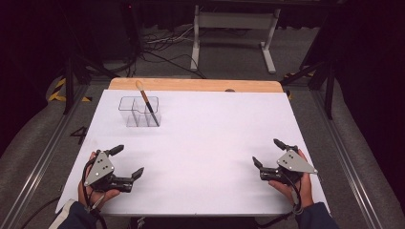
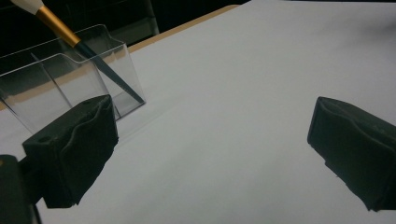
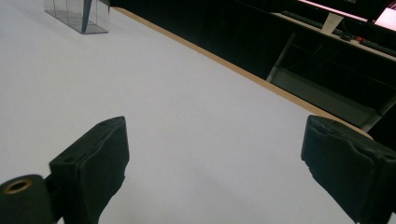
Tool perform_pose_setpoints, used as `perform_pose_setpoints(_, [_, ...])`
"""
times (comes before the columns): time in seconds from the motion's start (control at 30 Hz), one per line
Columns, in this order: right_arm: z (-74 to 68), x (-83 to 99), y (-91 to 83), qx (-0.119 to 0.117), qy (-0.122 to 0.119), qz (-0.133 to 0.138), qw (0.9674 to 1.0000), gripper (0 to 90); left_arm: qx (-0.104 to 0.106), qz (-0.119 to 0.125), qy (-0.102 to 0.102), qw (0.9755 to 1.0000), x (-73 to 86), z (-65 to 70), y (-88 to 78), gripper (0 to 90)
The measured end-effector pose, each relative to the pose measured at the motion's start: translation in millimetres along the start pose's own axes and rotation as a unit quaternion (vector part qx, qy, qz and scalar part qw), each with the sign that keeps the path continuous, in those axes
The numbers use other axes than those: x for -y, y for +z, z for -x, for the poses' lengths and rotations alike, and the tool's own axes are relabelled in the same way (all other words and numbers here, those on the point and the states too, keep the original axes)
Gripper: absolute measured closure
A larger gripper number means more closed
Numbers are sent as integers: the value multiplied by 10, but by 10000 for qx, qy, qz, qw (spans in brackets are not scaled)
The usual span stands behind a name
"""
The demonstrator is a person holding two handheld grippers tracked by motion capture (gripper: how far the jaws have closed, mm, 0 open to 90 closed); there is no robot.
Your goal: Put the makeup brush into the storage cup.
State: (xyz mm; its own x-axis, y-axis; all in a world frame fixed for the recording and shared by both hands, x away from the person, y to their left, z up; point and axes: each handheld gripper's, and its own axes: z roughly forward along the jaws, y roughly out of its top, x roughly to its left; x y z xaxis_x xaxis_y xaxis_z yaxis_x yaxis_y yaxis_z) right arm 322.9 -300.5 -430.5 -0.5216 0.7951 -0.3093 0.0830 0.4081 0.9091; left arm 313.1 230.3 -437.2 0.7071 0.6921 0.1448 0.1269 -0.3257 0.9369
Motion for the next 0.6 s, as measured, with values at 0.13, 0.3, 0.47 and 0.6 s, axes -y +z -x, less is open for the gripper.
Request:
perform_pose_setpoints(0.13, [9,48,-27,24,24,-47,10000,83,26,-6,0,10000,-2,-2,7,26])
perform_pose_setpoints(0.3, [6,107,-50,43,19,-99,9999,83,18,16,-16,10000,-7,-3,32,26])
perform_pose_setpoints(0.47, [17,153,-68,41,-23,-82,10000,83,4,-5,17,10000,-18,-9,57,26])
perform_pose_setpoints(0.6, [17,167,-68,10,24,-73,10000,82,-7,-32,14,10000,-13,-21,67,26])
